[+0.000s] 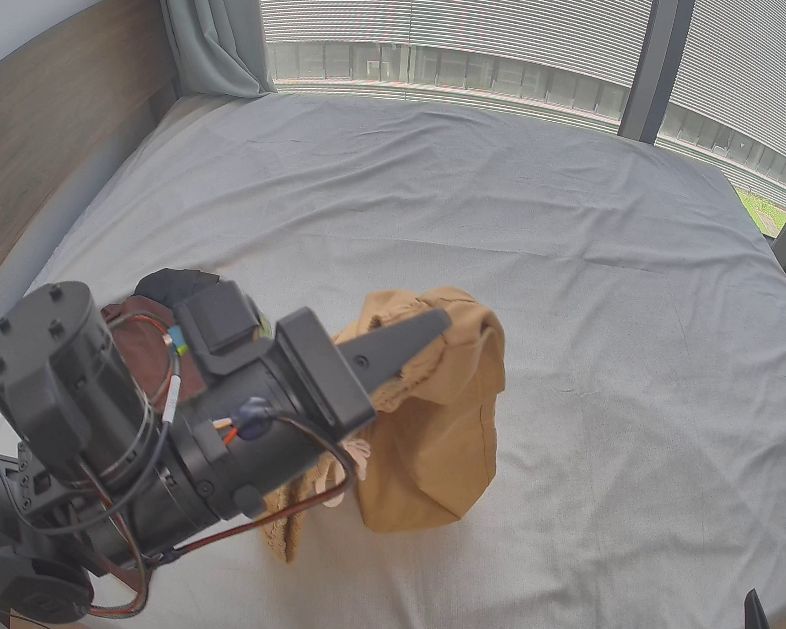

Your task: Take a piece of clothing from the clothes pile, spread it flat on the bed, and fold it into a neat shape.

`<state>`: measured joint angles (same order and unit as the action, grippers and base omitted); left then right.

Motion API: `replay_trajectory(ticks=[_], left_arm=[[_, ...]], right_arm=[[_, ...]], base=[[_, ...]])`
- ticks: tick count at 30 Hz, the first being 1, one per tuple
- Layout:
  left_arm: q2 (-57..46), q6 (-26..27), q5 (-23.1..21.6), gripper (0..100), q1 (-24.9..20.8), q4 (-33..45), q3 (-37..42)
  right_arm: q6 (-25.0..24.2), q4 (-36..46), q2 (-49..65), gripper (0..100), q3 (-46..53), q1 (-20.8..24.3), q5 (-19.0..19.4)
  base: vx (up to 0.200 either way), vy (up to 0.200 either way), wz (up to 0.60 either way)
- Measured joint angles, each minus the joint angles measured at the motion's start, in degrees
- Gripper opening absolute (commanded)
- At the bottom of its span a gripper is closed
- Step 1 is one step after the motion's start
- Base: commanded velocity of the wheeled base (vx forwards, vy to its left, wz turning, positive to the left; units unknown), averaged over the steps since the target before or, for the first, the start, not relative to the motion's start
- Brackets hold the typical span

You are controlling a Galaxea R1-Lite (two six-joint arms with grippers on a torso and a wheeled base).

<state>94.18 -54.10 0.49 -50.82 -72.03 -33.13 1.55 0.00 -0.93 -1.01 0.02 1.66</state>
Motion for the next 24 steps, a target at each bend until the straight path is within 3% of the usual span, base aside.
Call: replay_trajectory(ticks=[9,24], left_arm=[[4.3,-0.4,-5.4,0,-4.4,-0.1,-0.2],[11.7,-4.6,-7.4,0,-9.9,-3.0,-8.8]], right_arm=[[0.0,0.0,0.0,100,0.0,0.0,0.0],[0.0,0.0,0.0,100,0.0,0.1,-0.1]], base=[[0.0,0.0,0.0],[0.0,0.0,0.0]])
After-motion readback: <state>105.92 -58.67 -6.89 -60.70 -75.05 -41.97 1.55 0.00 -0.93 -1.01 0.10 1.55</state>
